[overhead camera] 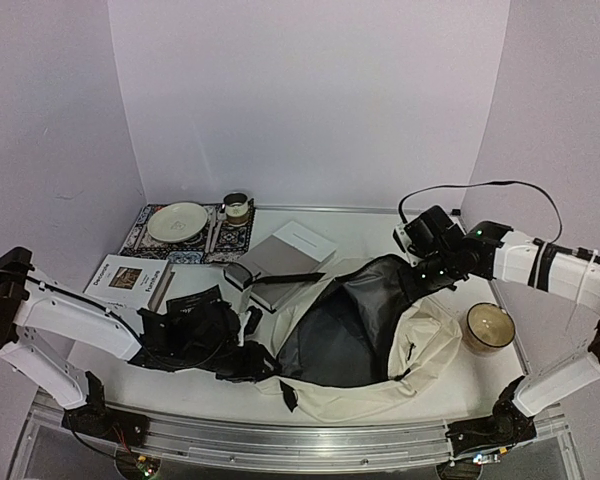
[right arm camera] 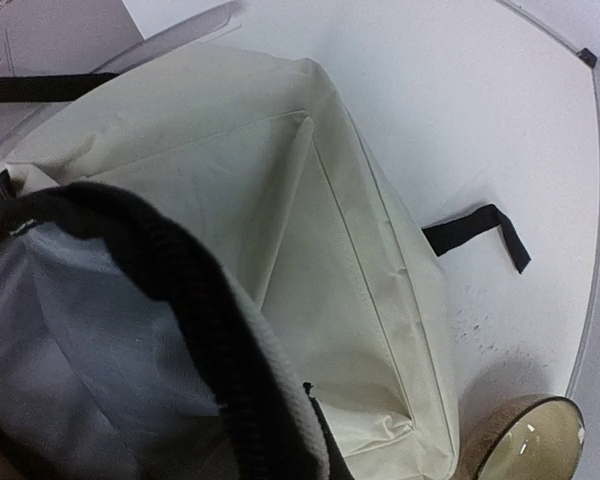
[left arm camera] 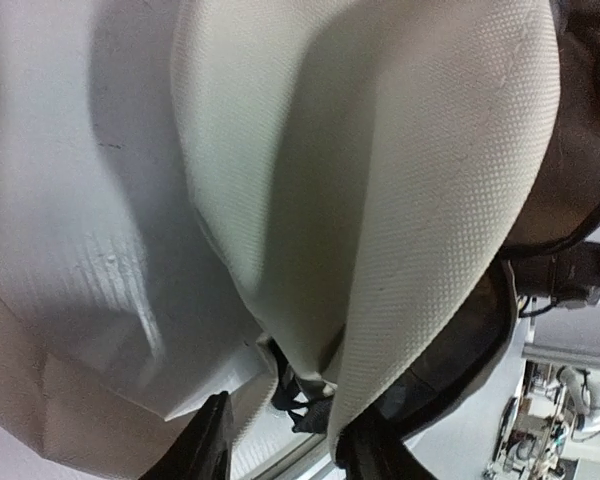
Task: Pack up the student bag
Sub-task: Pick up the largest pocket of the bag from the student bag, then pick up the book at the center of the board.
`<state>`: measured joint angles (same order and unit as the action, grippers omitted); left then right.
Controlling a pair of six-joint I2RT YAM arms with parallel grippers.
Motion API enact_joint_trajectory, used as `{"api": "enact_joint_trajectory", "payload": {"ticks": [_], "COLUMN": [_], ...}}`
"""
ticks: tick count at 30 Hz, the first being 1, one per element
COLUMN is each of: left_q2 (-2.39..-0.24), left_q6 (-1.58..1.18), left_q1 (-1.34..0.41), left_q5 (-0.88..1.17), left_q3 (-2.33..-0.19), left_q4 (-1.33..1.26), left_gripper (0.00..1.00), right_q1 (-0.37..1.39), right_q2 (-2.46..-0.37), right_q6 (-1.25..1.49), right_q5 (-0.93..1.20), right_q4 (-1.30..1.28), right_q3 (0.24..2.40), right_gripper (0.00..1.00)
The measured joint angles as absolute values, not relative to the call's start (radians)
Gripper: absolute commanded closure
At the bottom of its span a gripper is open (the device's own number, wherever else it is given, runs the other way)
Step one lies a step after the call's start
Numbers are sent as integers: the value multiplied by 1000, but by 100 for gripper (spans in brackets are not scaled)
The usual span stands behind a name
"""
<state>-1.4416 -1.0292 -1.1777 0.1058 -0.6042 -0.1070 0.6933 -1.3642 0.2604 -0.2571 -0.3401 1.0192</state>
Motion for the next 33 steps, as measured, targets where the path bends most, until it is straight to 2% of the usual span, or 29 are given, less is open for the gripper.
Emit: {"api": "enact_joint_trajectory", "payload": {"ticks": [5,12,18,22,29,33], "left_q2": [-1329,-1133,-1172,-1280,-1549,-1671], "left_q6": [-1020,-966,-917,-885,-881,-889], "left_q1": [-1120,-922,-659,-554,-436,-416], "left_q5": [64,1,43,123,271,319], "left_q3": [-593,-612,-637,-684,-817,-889], "left_q4": [-51,65,126,117,-15,-73], "left_gripper": [39,17,13,19,52,63], "right_q1": [688,688,688,688,688,688], "right_q2": [-1382,-1341,-1308,-1294,-1282,-1282], "right_q6": [259,261,263,262,262,262], "right_q5": [-168,-66,-20,-10,5,17], "right_q4": [-288,-247,-233,-230,-223,-217], "right_q3": [985,952,929,919,910,908], "right_gripper": [97,93,93,93,93,93]}}
